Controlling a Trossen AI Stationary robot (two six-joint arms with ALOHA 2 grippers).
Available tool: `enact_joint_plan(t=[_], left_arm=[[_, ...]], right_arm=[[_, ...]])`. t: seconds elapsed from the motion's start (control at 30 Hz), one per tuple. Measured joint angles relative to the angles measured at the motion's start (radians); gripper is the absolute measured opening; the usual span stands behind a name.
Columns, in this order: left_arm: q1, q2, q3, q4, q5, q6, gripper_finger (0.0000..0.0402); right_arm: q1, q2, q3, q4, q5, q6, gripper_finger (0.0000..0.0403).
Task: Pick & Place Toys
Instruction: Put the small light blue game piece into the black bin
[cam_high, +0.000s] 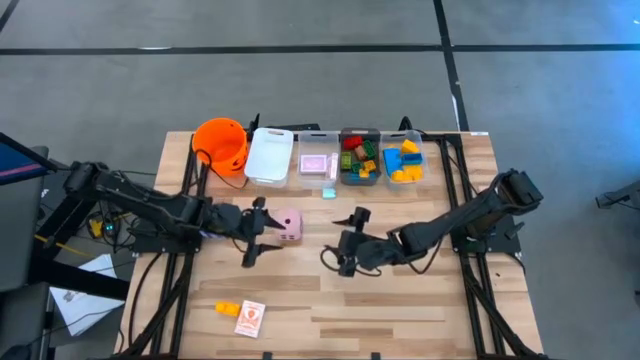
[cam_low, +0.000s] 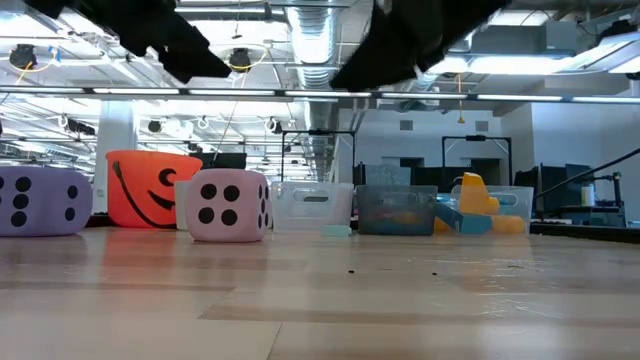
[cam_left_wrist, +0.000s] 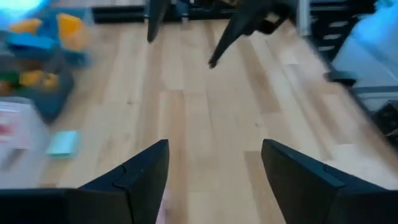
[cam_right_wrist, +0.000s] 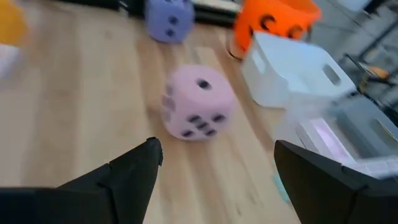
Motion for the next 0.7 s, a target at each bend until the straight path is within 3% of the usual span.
enact_joint_plan(t=[0.13,0.27,0.47,0.7], left_arm=[[0.011,0.000,0.000,0.009,-0.180,0.084,0.0229],[0.071,0.008,0.000,0.030,-0.211,0.111,0.0217],[0.132,0.008,0.000,0.038,-0.212,0.113,0.0210],[0.171,0.008,0.000,0.041,-0.212,0.115,0.0209]], right_arm=[[-0.048,0.000,-0.044,-0.002,0.006,0.034,0.0310],[-0.128,0.000,-0.093,-0.001,-0.016,0.034,0.0310],[-0.313,0.000,-0.164,0.093,-0.322,0.008,0.0310],[-0.452,0.000,-0.219,0.241,-0.556,-0.076,0.0308]])
